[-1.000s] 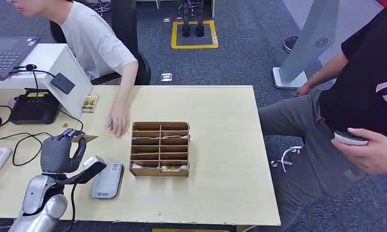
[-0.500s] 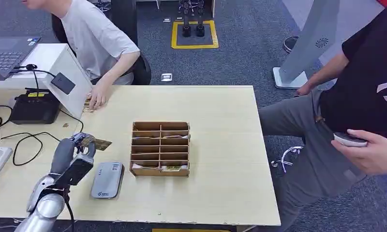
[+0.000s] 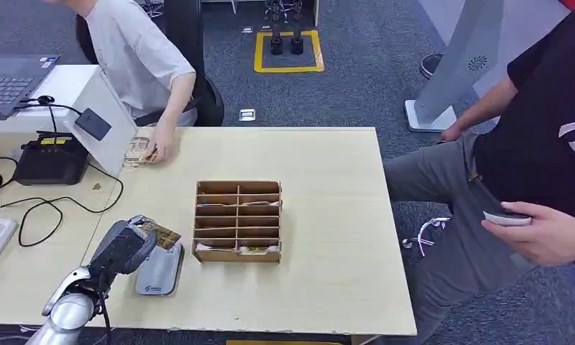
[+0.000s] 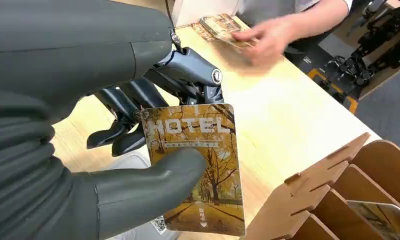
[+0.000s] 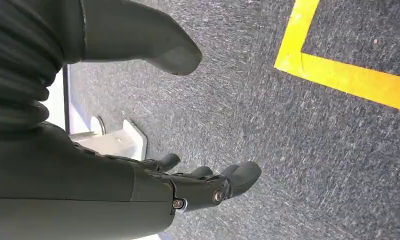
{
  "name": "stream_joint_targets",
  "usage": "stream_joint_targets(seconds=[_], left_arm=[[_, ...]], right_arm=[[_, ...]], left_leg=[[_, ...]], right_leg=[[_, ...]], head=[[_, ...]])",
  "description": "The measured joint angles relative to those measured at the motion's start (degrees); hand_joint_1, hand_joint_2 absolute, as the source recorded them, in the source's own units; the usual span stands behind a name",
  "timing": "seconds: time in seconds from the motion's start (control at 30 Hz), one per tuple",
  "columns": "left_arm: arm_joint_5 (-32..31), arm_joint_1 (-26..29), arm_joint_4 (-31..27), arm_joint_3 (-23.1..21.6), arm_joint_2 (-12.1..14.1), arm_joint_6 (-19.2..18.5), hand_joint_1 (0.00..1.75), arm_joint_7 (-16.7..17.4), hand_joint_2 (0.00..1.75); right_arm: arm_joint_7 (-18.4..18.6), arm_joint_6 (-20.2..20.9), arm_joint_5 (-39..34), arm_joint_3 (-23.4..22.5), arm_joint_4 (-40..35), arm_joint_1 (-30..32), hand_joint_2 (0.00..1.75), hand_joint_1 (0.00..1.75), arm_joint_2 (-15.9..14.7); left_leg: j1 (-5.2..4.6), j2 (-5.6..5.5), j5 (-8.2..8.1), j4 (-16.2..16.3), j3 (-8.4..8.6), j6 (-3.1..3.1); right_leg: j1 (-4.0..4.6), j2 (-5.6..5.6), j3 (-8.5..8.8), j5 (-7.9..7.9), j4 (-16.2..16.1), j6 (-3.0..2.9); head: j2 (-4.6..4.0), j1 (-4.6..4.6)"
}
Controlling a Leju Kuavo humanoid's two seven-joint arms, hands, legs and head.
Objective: Pass the card to the sensor for recognition and then transmit it.
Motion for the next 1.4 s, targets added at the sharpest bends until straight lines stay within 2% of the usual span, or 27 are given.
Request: stream_joint_targets(seconds=[0.2,0.47,0.63,0.87,1.0,1.4], left_arm=[[-0.1,0.8,-0.1,0.0,0.0,0.3,1.75,0.1,1.75],[-5.3,1.9,-0.5,0.0,0.0,2.5,1.75,3.1,1.75],[-5.9,2.3,-0.5,0.0,0.0,2.8,1.75,3.2,1.75],[-10.4,2.5,-0.3,0.0,0.0,3.2,1.75,5.0,1.75],[-14.9,2.5,0.3,0.0,-0.1,4.5,1.75,6.3,1.75],[-20.9,2.4,2.3,0.0,-1.1,6.6,1.75,8.5,1.75]], right_arm=[[0.1,0.0,0.3,0.0,0.0,0.0,1.75,0.00,0.0],[0.7,0.1,0.8,0.1,0.0,-0.1,1.75,0.00,0.0],[0.7,0.1,0.9,0.1,0.0,-0.1,1.75,0.00,0.0],[0.8,0.1,1.3,0.2,0.0,-0.2,1.75,0.00,0.0],[0.9,0.2,1.6,0.3,0.0,-0.2,1.75,0.00,0.0],[1.0,0.2,2.3,0.6,-0.2,-0.3,1.75,0.00,0.0]], left_leg=[[0.00,0.00,0.00,0.0,0.00,0.00],[0.00,0.00,0.00,0.0,0.00,0.00],[0.00,-0.01,0.00,0.0,0.00,0.00],[0.00,-0.01,0.00,0.0,-0.01,0.00],[0.00,-0.01,0.00,0.0,0.01,0.00],[-0.01,0.00,0.00,0.0,0.04,0.00]], right_leg=[[0.00,0.00,0.00,0.00,0.0,0.00],[0.00,0.00,0.00,0.00,0.0,0.00],[0.00,0.00,0.00,0.00,0.0,0.00],[0.00,0.00,0.01,0.00,0.0,0.00],[0.00,-0.01,0.01,0.00,0.0,0.00],[0.00,-0.01,0.04,0.00,0.0,0.00]], head=[[0.00,0.00],[0.00,0.00],[0.02,0.00],[0.00,0.00],[0.00,0.00],[0.00,0.00]])
